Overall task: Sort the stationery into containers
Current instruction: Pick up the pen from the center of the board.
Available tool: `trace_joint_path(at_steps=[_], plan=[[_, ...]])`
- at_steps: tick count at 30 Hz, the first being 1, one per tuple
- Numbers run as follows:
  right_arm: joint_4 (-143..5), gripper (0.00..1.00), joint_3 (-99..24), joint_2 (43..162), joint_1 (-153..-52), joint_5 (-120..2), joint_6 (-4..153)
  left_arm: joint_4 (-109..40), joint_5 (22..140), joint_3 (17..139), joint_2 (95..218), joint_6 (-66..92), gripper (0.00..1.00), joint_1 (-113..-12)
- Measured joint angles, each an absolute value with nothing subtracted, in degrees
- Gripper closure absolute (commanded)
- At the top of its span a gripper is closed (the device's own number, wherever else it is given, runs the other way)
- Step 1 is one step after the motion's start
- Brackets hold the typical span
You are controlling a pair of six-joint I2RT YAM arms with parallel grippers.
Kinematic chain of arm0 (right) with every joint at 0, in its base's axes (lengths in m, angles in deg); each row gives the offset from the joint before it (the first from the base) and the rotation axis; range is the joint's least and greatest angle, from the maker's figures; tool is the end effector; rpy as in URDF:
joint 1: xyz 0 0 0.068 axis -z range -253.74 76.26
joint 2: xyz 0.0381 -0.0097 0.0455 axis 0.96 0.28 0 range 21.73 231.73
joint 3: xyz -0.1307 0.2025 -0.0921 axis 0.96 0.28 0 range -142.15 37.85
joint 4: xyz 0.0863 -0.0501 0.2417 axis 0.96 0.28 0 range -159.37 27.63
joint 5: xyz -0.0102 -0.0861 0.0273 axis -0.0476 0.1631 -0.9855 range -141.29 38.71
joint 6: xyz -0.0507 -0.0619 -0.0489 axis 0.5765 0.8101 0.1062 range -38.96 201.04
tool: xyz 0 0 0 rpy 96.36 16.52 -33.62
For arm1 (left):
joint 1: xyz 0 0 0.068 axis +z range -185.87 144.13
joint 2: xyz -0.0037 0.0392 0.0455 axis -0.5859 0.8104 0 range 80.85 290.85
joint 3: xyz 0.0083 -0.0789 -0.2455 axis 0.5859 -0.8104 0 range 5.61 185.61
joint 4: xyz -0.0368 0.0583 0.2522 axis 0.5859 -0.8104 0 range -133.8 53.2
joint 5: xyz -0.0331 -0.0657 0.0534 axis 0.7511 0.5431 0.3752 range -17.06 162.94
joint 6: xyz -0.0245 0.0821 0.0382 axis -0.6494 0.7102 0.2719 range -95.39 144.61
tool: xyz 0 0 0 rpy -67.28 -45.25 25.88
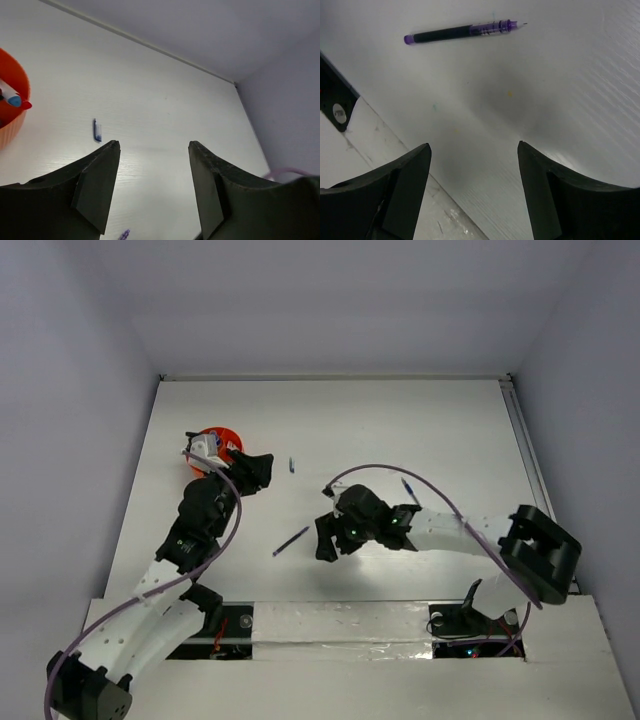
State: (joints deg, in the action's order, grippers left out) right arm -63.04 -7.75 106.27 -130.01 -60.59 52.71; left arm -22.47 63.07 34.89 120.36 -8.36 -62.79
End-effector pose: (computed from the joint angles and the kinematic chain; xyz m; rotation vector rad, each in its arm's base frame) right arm 0.1749 0.2865 0.1419 -0.6945 2.4402 0.8549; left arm 0.2178 -0.0942 0.2985 -0.2231 1.5257 -0.7085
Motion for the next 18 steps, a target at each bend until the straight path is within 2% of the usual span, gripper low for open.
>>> trace_joint_path(at_steps=[3,8,18], plan=[[-64.02,0.24,-10.62,112.21,-131.21,-60.24,51.35,-24.74,66.02,35.35,116.97,-8.23,0.38,-62.87],[-65.53,0.25,-16.67,120.78,-132.5,-58.51,49.54,-27.76,68.89,37.8,112.56,-7.36,0.35,-62.87],[-64.85,0.28,-27.97,130.0,-134.95,-52.64,47.55,-31.58,72.97,38.87,107.57,-5.19,0.32,-62.85]])
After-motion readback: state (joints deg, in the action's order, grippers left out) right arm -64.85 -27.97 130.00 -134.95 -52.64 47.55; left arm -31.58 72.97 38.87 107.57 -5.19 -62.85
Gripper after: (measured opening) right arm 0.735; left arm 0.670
